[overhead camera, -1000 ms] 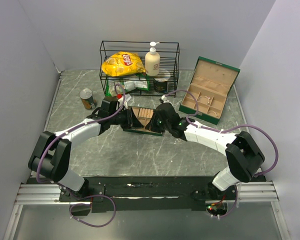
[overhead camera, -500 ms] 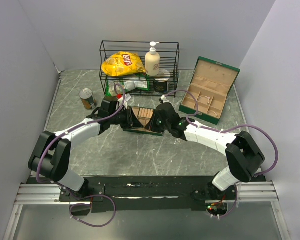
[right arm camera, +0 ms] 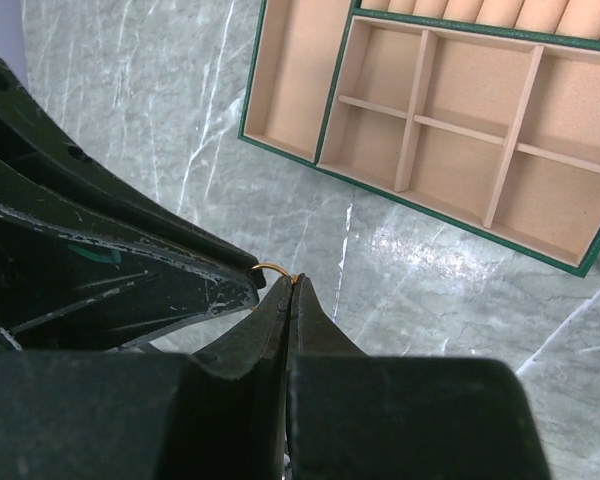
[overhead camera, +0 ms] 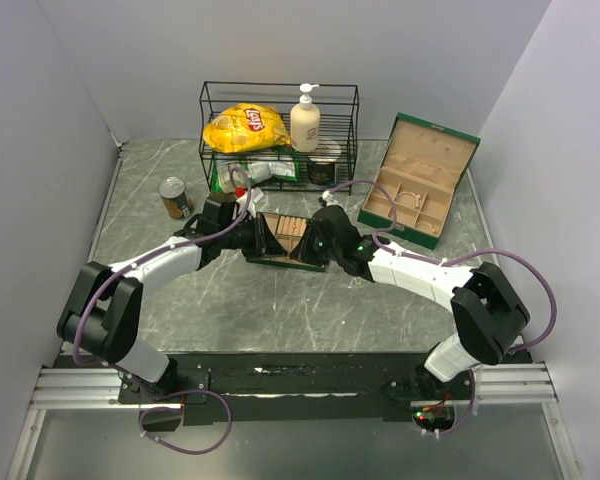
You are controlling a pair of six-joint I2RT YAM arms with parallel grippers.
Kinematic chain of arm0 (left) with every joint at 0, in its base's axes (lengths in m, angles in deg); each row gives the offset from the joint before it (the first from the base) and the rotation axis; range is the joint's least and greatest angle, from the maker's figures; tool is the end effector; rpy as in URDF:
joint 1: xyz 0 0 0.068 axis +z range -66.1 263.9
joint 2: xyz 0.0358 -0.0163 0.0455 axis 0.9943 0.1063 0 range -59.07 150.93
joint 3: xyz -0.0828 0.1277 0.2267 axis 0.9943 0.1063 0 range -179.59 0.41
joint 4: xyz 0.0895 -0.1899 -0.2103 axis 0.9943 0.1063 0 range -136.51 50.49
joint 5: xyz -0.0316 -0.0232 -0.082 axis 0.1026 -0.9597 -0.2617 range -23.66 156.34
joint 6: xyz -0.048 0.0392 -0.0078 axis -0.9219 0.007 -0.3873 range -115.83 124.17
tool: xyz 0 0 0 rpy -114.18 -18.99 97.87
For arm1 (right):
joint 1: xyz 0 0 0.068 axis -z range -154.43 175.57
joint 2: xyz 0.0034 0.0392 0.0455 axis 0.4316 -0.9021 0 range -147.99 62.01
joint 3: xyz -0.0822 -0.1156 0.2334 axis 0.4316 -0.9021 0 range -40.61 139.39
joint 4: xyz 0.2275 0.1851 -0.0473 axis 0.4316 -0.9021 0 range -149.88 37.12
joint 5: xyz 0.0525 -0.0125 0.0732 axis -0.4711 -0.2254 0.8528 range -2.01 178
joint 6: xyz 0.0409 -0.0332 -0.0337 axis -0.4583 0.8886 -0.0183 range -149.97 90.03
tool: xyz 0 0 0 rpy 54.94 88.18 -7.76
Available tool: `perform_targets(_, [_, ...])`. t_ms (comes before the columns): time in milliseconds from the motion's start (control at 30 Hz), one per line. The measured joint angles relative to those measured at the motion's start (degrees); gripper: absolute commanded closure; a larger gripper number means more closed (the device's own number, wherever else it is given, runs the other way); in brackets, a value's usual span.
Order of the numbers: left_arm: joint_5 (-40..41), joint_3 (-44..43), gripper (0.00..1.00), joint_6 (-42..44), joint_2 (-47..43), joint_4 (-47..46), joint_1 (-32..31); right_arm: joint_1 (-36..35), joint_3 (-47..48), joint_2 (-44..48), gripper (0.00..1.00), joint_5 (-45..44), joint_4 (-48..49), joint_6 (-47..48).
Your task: Organize the mixed jewelry
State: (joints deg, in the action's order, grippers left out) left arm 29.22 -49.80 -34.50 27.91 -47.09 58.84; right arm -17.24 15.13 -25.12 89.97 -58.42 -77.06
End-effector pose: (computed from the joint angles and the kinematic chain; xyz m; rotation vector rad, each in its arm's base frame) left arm 0.3129 -0.1780 0.1901 0.1187 2.3759 -1.2969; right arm 0.2752 0.2570 0.2084 0.0679 2.3674 0.8645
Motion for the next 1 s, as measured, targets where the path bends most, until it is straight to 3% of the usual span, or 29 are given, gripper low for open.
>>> perform_targets(200, [-0.1,-0.2,0.76,0.0,0.7,0.3,-0.3,0.0,0.0,0.0,1.00,-0.3,0.0,0.0])
perform_targets(533, [-0.1,-0.6,0.98,0.1,0.8,0.6,-0.5,0.0,0.0,0.0,1.00,-0.4,0.0,0.0])
perform_targets(633, [-0.1,-0.6,0.99,0.1,0.9,0.6,-0.5,0.0,0.0,0.0,1.00,-0.4,-0.1,0.0])
perform_targets(767, [0.0,-0.8,0.99,0.2,1.0,0.9,-0.5,0.0,0.0,0.0,0.89,-0.3,0.0,0.0])
perform_targets(900, [1.0,-0.9,0.99,0.7,0.9,1.8,-0.6,0.0,-0.8,0.1,0.62,0.1,1.5,0.2])
perform_targets(1000, [1.6,-0.9,0.99,1.1,0.9,2.5,-0.5,0.0,-1.7,0.7,0.57,0.5,2.1,0.6])
